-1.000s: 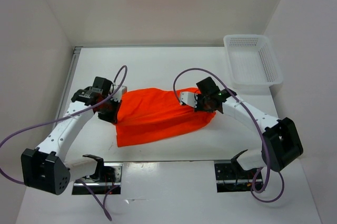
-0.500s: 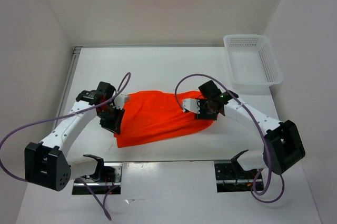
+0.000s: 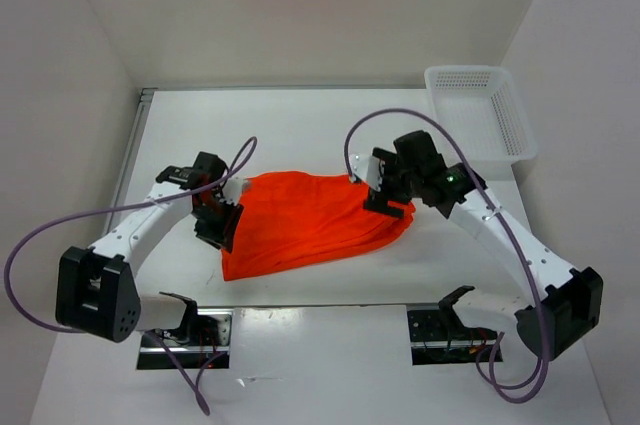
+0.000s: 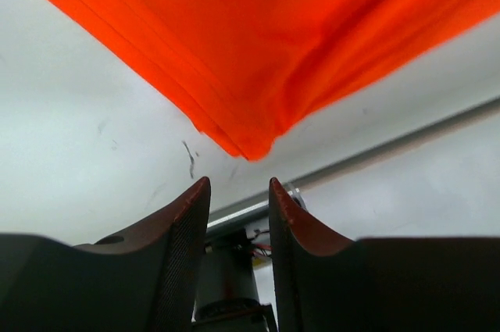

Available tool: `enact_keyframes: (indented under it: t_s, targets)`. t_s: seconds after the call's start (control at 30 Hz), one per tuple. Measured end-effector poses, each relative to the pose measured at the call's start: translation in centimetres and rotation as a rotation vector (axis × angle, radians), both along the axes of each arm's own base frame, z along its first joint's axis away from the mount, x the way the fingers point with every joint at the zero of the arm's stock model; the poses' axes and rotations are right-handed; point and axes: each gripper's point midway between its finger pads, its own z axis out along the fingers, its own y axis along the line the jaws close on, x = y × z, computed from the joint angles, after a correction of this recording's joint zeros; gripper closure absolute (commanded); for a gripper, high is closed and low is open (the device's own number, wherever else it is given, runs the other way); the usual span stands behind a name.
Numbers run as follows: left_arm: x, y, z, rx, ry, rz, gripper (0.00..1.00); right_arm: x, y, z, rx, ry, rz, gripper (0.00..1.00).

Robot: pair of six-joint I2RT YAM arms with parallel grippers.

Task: Fold and stack the shorts
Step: Fold the shorts

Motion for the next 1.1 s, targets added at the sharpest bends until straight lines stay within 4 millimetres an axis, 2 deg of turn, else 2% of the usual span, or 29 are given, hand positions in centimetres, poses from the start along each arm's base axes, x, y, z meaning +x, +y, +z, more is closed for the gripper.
enact_keyframes:
  t_s: [0.03,0.07,0.1,0.13,0.17,0.23,0.3,0.37,0.43,0.47,0.57,0.6,0.73,0.87,1.0,1.07,1.1]
  targets:
    - [0.6,0.0,-0.2,0.009,-0.010,-0.001,0.57,0.8,1.0,1.7,0.059,-0.033,-0.016,0.20]
    - [1.6,-0.1,-0.5,0.020,-0.023,-0.003,0.57,1.8,2.2,3.0,0.122,-0.053,-0.038,0.34]
    - [2.8,-0.3,-0.8,0.028,-0.035,-0.006,0.57,2.6,3.3,3.9,0.174,-0.063,-0.058,0.39]
    - [3.9,-0.5,-1.0,0.039,-0.044,-0.014,0.57,3.4,4.5,4.2,0.212,-0.058,-0.068,0.48]
    - [5.3,-0.9,-1.4,0.049,-0.061,-0.023,0.57,4.0,5.5,4.0,0.240,-0.043,-0.076,0.53]
    - [7.4,-1.6,-2.6,0.070,-0.080,-0.039,0.57,4.9,7.2,1.4,0.252,0.037,-0.101,0.65]
    - [8.7,-2.0,-4.1,0.094,-0.084,-0.051,0.58,5.3,7.8,-2.9,0.212,0.139,-0.142,0.71]
    - [9.2,-1.9,-5.4,0.122,-0.077,-0.057,0.58,4.9,7.4,-7.4,0.147,0.233,-0.189,0.75]
    - [9.8,-1.6,-6.2,0.150,-0.083,-0.053,0.58,4.0,6.2,-11.1,0.072,0.305,-0.241,0.75]
    - [10.2,-1.4,-6.6,0.164,-0.092,-0.051,0.58,3.6,5.6,-12.5,0.036,0.334,-0.266,0.75]
    - [10.8,-0.9,-7.5,0.192,-0.096,-0.039,0.58,3.7,4.9,-15.1,-0.024,0.374,-0.334,0.75]
    - [11.0,-0.8,-7.5,0.193,-0.091,-0.033,0.58,4.3,5.0,-15.0,-0.029,0.373,-0.356,0.78]
    - [12.4,0.0,-7.6,0.195,-0.058,0.008,0.58,8.4,6.1,-15.0,-0.026,0.318,-0.450,0.85]
    - [16.0,1.5,-7.6,0.196,-0.067,0.080,0.58,15.1,7.1,-14.5,0.009,0.204,-0.569,0.85]
    - [22.0,2.7,-7.3,0.196,-0.130,0.140,0.58,22.1,8.2,-14.2,0.071,0.102,-0.665,0.85]
    - [25.8,3.3,-7.0,0.198,-0.200,0.169,0.58,24.5,8.4,-13.9,0.097,0.064,-0.703,0.85]
    - [27.7,3.6,-6.9,0.201,-0.242,0.183,0.58,25.3,8.5,-13.8,0.110,0.054,-0.717,0.81]
